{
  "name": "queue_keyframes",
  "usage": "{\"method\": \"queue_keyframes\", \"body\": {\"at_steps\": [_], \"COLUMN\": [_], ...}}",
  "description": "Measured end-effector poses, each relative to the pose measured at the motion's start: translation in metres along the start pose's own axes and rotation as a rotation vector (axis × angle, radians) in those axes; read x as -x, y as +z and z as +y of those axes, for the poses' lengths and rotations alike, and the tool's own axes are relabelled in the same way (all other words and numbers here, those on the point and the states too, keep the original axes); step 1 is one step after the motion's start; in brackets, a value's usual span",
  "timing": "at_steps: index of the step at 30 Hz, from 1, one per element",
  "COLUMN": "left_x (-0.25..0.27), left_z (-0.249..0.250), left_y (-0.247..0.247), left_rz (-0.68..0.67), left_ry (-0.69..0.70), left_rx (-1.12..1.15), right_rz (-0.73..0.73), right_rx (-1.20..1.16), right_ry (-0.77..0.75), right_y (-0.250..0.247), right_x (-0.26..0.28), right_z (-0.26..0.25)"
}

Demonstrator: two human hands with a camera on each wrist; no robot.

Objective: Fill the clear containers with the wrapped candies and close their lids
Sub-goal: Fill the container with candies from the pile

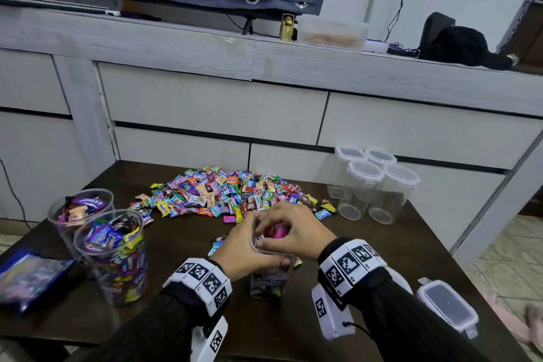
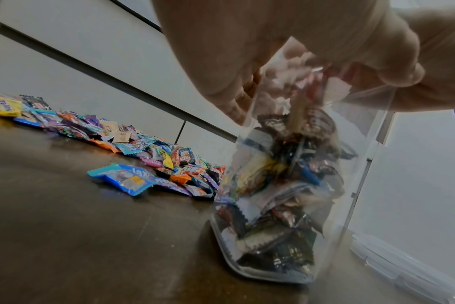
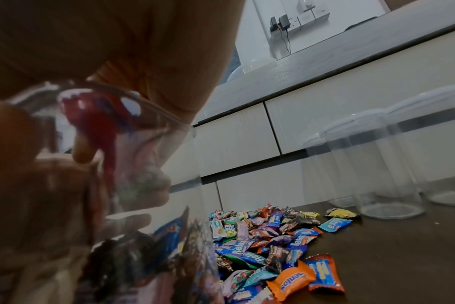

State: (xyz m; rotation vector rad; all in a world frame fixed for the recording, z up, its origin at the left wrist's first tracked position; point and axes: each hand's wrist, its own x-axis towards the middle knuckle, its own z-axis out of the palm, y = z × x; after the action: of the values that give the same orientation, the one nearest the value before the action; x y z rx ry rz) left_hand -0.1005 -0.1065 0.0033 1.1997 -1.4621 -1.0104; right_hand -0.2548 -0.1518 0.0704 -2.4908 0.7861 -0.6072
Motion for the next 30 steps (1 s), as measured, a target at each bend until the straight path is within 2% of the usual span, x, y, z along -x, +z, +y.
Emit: {"method": "queue_keyframes", "body": {"at_steps": [4,7,9,12,14,15,17,19,20,22,23,25,30], "left_x": [0.001,0.002,0.001,0.0,0.001,0.002,0.0,-0.008,-0.012,-0.019,-0.021,-0.024,-0.045], "left_z": [0.001,0.002,0.002,0.002,0.0,-0.002,-0.01,-0.028,-0.036,-0.055,-0.063,-0.077,-0.1], "left_y": [0.001,0.0,-0.001,-0.008,-0.015,-0.02,-0.031,-0.043,-0.048,-0.051,-0.05,-0.048,-0.049], "left_rz": [0.011,0.016,0.01,-0.09,-0.112,-0.081,0.047,0.194,0.196,0.029,-0.069,-0.177,-0.262], "left_ry": [0.004,-0.01,-0.025,-0.011,-0.01,-0.028,-0.064,-0.16,-0.247,-0.477,-0.57,-0.644,-0.579], "left_rx": [0.003,-0.047,-0.053,-0.04,0.004,0.055,0.026,-0.242,-0.456,-0.843,-0.954,-1.026,-1.1], "right_rz": [0.031,0.127,0.274,0.595,0.742,0.735,0.53,0.162,-0.013,-0.233,-0.289,-0.335,-0.309], "right_rx": [-0.158,-0.311,-0.526,-0.879,-0.81,-0.683,-0.358,-0.021,0.124,0.316,0.355,0.378,0.366], "right_ry": [0.035,0.079,0.145,0.21,0.276,0.329,0.468,0.599,0.663,0.773,0.802,0.825,0.78], "right_y": [0.001,0.002,0.003,0.001,-0.001,-0.001,0.002,0.012,0.02,0.039,0.046,0.055,0.069], "right_x": [0.002,0.003,0.004,0.004,0.006,0.007,0.012,0.018,0.021,0.022,0.02,0.01,-0.018], "right_z": [-0.002,-0.001,0.004,0.017,0.034,0.045,0.069,0.093,0.104,0.117,0.121,0.129,0.138]}}
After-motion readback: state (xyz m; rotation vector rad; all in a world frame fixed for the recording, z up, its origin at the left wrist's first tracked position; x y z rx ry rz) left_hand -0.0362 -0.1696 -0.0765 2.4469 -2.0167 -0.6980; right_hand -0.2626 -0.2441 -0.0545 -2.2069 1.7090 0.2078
